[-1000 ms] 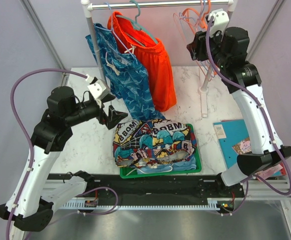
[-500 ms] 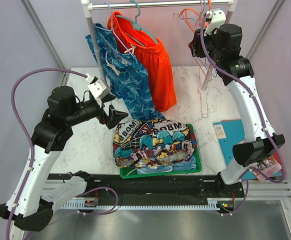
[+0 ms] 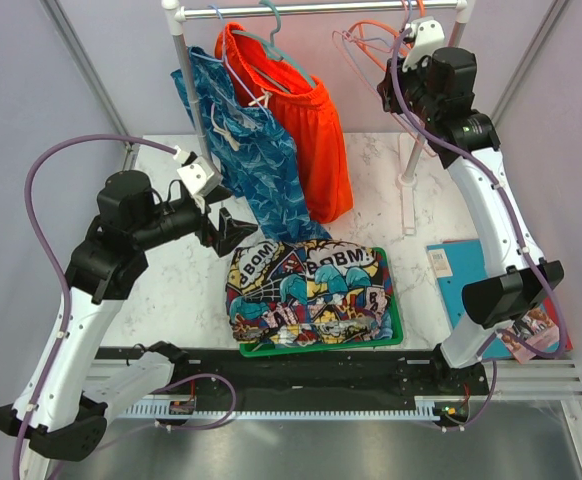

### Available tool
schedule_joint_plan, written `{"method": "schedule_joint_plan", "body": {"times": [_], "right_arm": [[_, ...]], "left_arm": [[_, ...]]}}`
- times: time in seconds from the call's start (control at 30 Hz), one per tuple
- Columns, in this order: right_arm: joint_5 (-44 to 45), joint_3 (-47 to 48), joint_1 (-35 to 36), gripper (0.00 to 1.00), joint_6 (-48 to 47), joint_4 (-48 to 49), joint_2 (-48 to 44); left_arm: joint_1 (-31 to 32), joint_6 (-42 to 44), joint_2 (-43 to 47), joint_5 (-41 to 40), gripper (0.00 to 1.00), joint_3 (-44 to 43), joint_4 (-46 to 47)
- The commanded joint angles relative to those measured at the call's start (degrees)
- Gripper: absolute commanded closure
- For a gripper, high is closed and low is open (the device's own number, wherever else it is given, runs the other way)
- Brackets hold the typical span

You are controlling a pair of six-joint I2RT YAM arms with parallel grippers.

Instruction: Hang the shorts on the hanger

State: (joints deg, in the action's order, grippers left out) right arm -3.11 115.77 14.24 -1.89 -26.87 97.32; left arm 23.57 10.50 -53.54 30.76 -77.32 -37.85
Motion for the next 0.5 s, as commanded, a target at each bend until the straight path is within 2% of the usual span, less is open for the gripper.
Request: {"method": "schedule_joint_plan", "body": {"times": [0.0,0.1,0.13,0.2,0.23,0.37,0.47], "right_arm": [[-1.4,1.7,-0.1,0.60,0.2,2.3,0.3],[-2.3,1.7,-0.2,0.67,0.8,2.2,0.0],[-2.1,1.7,-0.1,0.66,1.2,2.2,-0.1],[-2.2,1.9,-0.2,0.56,1.3,2.1,-1.1],[-2.1,1.9,-0.2,0.54,1.4,2.1,-1.5],[-0.7,3.0,-0.1,0.56,1.5,-0.3,-3.6],[1.2,2.7,-0.1,0.50,0.7,-1.9,-5.5]], "left_arm": [[-0.3,-1.1,0.2,2.0,0.05,0.5,2.3],[-0.3,-1.0,-0.1,2.0,0.05,0.4,2.3],[-0.3,-1.0,-0.1,2.1,0.05,0.4,2.3],[-0.3,-1.1,0.0,2.1,0.05,0.3,2.3],[-0.3,-1.1,0.0,2.2,0.05,0.3,2.3],[-0.3,-0.9,0.3,2.2,0.05,0.2,2.3],[-0.3,-1.0,0.4,2.5,0.05,-0.2,2.2]]}}
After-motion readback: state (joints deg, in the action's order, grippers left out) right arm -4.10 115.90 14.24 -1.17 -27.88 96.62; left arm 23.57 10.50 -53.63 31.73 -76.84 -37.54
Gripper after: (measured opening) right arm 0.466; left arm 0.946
